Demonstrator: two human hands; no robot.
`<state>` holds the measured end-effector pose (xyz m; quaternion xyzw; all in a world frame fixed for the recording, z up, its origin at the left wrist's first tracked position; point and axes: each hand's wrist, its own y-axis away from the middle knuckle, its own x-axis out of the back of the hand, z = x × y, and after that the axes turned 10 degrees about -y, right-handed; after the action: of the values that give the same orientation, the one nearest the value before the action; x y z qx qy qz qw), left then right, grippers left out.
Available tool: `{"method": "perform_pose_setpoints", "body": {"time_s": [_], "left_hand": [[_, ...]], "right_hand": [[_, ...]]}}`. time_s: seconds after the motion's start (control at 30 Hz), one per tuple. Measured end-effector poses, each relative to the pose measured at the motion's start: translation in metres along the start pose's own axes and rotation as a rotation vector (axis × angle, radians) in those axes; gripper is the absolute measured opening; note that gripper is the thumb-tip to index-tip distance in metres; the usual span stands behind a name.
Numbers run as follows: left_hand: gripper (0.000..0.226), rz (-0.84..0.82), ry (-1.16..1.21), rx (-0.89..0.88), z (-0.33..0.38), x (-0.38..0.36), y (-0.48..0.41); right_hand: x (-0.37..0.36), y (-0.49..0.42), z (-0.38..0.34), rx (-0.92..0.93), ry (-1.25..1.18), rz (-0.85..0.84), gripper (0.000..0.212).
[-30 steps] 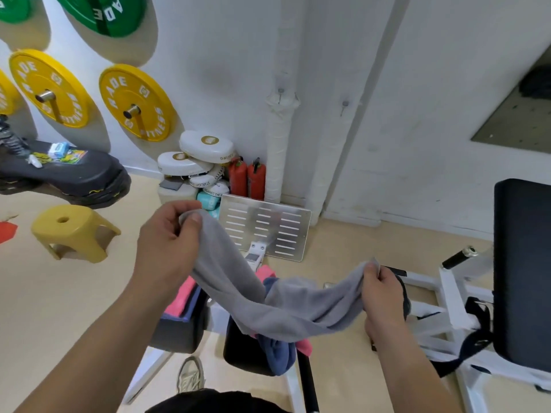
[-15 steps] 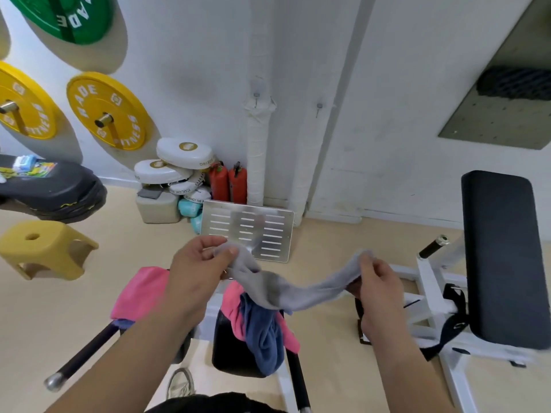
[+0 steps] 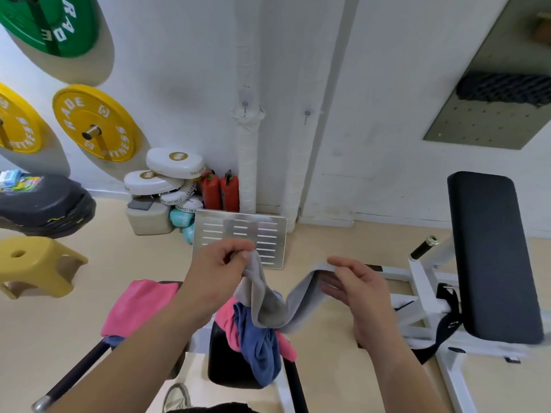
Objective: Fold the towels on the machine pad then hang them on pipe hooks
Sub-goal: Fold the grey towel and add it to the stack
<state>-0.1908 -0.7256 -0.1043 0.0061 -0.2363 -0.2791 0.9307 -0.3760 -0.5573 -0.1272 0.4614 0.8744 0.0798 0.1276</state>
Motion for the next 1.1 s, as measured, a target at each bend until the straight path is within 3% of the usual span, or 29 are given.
{"method": "perform_pose_setpoints", "body": {"time_s": [0.13, 0.2, 0.27, 0.43, 0.57, 0.7, 0.8, 0.9, 1.1], "left_hand": [[0.055, -0.113, -0.370, -0.207, 0.011, 0.010, -0.009], [0.054, -0.021, -0.645, -0.342, 0.013, 0.015, -0.024], [0.041, 0.113, -0.754, -0.381, 0.020, 0.023, -0.042], [0.014, 0.292, -0.646, -0.169, 0.041, 0.053, -0.068], [0.025, 0.433, -0.547, -0.072, 0.035, 0.068, -0.068], [0.018, 0.604, -0.339, -0.001, 0.030, 0.085, -0.069], [0.015, 0.403, -0.316, 0.104, 0.021, 0.077, -0.070], [0.010, 0.127, -0.167, 0.207, 0.010, 0.045, -0.057], [0.033, 0.071, -0.126, 0.027, 0.009, -0.005, -0.026]], "right_hand": [[0.013, -0.009, -0.010, 0.045, 0.231, 0.006, 0.032], [0.015, -0.022, -0.015, 0.120, 0.375, 0.108, 0.022], [0.020, -0.036, -0.022, 0.154, 0.420, 0.191, 0.012], [0.038, -0.052, -0.040, 0.202, 0.364, 0.359, 0.009], [0.044, -0.050, -0.038, 0.116, 0.206, 0.498, 0.018], [0.060, -0.036, -0.045, 0.207, 0.090, 0.638, 0.019], [0.061, -0.029, -0.050, 0.191, 0.224, 0.574, 0.027], [0.046, -0.024, -0.041, 0.071, 0.307, 0.365, 0.021], [0.013, -0.011, -0.009, 0.025, 0.177, 0.220, 0.018]]}}
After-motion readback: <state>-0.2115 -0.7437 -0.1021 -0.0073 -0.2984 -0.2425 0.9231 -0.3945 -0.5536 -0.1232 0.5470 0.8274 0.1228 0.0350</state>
